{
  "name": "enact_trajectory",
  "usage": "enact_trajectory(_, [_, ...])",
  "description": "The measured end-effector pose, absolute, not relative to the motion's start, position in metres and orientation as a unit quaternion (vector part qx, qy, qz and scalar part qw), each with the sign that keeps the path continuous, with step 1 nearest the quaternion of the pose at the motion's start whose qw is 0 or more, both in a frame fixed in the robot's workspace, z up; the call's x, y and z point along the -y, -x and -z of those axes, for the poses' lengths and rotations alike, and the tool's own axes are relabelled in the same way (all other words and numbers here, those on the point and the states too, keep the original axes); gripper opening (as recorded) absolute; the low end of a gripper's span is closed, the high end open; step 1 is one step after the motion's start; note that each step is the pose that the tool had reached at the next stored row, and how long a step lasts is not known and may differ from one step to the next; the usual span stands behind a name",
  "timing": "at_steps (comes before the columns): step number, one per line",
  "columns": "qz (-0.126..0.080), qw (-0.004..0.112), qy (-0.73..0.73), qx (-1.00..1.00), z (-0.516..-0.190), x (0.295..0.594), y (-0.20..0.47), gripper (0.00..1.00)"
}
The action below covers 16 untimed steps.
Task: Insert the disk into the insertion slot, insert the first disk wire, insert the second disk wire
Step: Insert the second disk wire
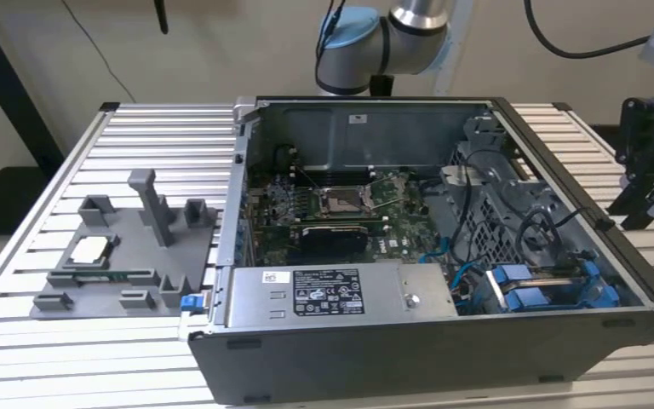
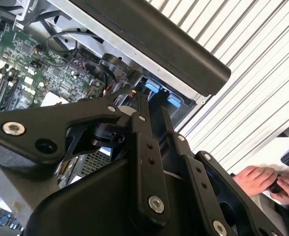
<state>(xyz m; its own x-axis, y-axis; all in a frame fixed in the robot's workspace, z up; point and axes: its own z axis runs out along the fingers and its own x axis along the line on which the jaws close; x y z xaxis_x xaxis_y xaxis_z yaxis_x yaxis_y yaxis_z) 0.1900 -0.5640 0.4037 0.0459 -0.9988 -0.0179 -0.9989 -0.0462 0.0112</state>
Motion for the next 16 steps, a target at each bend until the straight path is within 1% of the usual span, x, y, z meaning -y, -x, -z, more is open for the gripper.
enact_trajectory(3, [-0.014, 0.006, 0.723, -0.691, -0.4033, 0.5629, -0.1901, 0.27])
enact_trajectory(8, [-0.024, 0.016, 0.723, -0.69, -0.3995, 0.5627, -0.1903, 0.27])
enact_trajectory(16, [-0.024, 0.017, 0.723, -0.69, -0.3981, 0.5626, -0.1906, 0.27])
